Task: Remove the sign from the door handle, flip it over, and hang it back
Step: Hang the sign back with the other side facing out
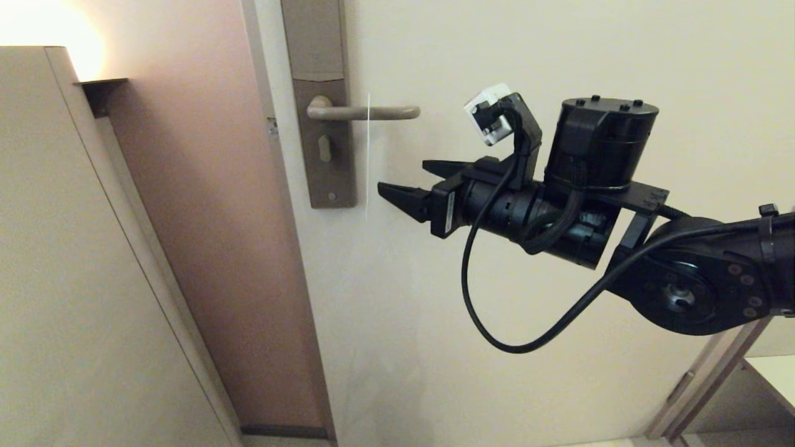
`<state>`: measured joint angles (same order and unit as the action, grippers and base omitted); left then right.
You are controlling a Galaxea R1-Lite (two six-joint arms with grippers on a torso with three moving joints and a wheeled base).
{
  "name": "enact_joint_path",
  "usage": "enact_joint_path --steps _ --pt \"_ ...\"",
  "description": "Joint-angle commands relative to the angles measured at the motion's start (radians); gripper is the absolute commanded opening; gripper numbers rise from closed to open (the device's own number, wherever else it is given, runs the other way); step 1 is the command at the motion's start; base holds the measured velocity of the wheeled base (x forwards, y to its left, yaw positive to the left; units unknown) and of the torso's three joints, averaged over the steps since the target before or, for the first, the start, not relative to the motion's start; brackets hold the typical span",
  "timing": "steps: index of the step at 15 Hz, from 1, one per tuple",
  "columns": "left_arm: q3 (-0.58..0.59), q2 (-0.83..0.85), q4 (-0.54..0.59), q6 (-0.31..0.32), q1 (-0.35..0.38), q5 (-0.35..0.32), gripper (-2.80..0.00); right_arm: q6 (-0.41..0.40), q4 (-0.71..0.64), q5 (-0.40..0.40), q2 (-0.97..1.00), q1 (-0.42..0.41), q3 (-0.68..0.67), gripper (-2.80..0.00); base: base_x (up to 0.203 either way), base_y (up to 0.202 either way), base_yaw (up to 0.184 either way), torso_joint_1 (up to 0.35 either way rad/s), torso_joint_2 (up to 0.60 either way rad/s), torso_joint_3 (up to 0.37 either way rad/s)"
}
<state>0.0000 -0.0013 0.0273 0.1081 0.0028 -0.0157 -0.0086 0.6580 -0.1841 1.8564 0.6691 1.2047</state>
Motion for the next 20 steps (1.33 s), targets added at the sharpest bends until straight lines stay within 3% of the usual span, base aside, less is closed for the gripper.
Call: enact_joint_path --steps 1,13,20 --pt "0.0 0.001 0.0 0.001 0.0 -0.001 -2.8 -0.001 0.005 0.002 0.0 -0.003 0.003 -2.8 0.0 0.0 0.0 0.0 0.0 0.0" --pt "0.0 0.001 0.0 0.001 0.0 -0.001 -2.8 0.001 0.005 0.002 0.014 -0.013 0.003 -2.8 0.0 0.0 0.0 0.0 0.0 0.0" --pt "0.0 0.001 0.0 0.001 0.001 0.0 -2.8 -0.01 0.063 0.025 0.216 -0.005 0.186 -2.8 0.0 0.0 0.0 0.0 0.0 0.0"
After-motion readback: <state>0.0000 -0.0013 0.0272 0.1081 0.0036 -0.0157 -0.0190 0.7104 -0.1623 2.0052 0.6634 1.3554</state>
